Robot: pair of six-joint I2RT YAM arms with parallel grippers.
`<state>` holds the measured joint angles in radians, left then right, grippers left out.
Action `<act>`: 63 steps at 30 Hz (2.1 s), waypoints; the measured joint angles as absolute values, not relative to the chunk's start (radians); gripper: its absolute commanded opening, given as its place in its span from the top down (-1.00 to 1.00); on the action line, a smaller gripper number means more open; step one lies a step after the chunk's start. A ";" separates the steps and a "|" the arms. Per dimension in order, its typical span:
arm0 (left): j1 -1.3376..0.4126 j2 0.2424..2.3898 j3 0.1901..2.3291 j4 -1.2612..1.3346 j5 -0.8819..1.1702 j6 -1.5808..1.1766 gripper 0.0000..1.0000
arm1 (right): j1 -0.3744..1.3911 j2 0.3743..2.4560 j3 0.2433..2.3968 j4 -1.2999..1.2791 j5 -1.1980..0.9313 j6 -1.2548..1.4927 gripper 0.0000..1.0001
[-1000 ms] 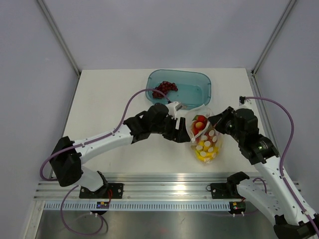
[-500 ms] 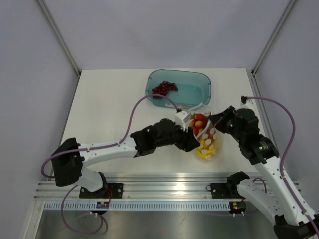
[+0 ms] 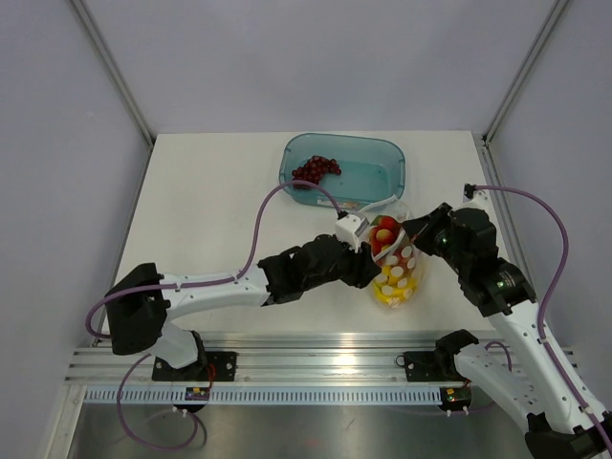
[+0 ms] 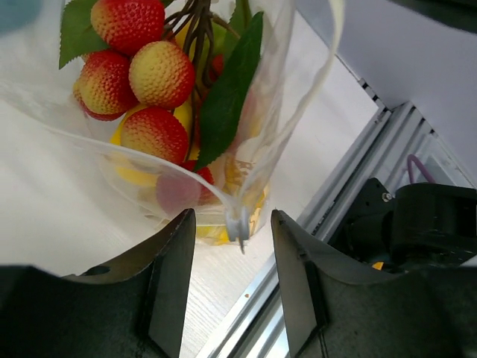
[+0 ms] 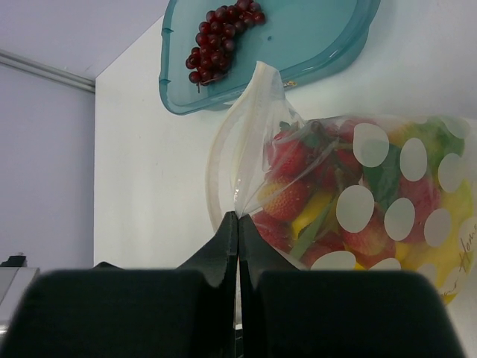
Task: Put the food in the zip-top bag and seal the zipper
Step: Zip the zipper food storage bag at the center of the board.
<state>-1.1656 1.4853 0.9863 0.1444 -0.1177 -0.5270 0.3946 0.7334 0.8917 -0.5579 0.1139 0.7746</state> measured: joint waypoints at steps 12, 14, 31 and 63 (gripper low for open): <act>-1.184 1.527 0.987 0.144 -0.226 -0.523 0.57 | 0.395 0.733 0.920 -0.566 0.126 0.774 1.00; -1.184 1.527 0.990 0.143 -0.243 -0.526 0.81 | 0.395 0.733 0.924 -0.566 0.131 0.774 1.00; -1.166 1.386 0.992 0.097 -0.324 -0.519 -0.08 | 0.395 0.720 0.921 -0.569 0.133 0.782 1.00; -1.137 1.493 0.869 0.219 -0.278 -0.620 -0.37 | 0.395 0.855 0.848 -0.363 0.141 0.930 1.00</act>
